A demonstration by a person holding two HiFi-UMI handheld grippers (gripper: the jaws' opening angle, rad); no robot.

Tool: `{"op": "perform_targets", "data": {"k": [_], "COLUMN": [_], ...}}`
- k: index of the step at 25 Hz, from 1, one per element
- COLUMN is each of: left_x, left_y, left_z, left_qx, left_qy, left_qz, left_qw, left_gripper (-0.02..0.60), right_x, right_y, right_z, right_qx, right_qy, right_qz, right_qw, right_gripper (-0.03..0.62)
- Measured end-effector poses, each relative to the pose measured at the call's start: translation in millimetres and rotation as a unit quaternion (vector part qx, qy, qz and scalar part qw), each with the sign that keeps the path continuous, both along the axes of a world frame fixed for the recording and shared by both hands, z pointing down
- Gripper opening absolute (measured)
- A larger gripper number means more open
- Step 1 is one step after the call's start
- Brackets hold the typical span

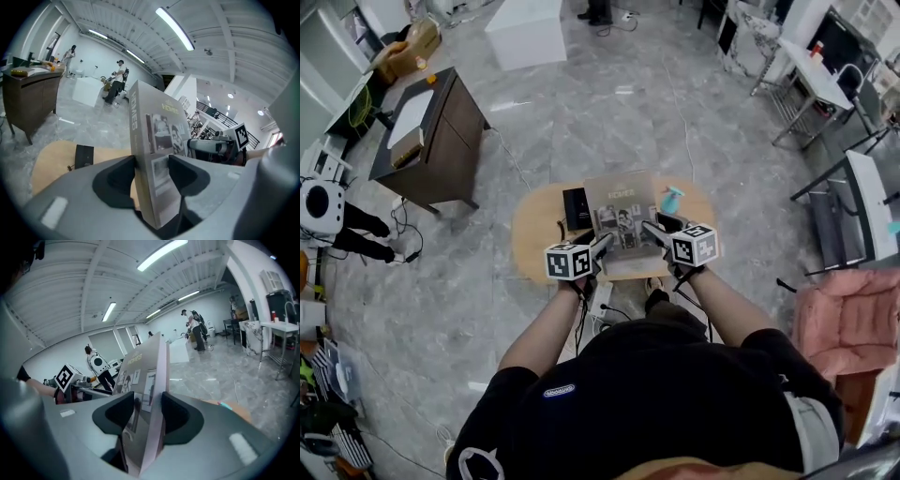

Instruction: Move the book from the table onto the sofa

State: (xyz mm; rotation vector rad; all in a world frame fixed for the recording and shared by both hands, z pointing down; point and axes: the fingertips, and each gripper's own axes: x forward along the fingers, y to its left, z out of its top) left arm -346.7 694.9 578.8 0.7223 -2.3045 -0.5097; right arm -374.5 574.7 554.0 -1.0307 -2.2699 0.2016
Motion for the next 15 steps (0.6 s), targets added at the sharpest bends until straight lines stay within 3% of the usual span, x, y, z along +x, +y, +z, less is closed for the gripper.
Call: {"op": "perform_targets", "data": {"k": [7,11,15], "left_x": [-13,-28,-32], "left_y": [-47,-97,-165], "left_z": [-41,-56,-61], "left_qx": [-0.022,-0.032,-0.023], "left_qy": [-0.036,-0.052,-0.044], "left_qz": [0.037,0.057,0.083], "left_qw": [0.9984,0.9965,0.9953], "left_gripper": [0.226,0.226,0.226], "right_x": [-1,-10,-10], "right_y": [-51,-102,-173], "right_z": [-35,-51,-58], "right_qx": [-0.025,-0.036,-0.049], "right_qy": [-0.03,-0.052,-0.058], "right_qz": [0.032,0.05,0.088], "right_qw": [0.999,0.997,0.993], "right_gripper": [0.209,0.206,0.202]}}
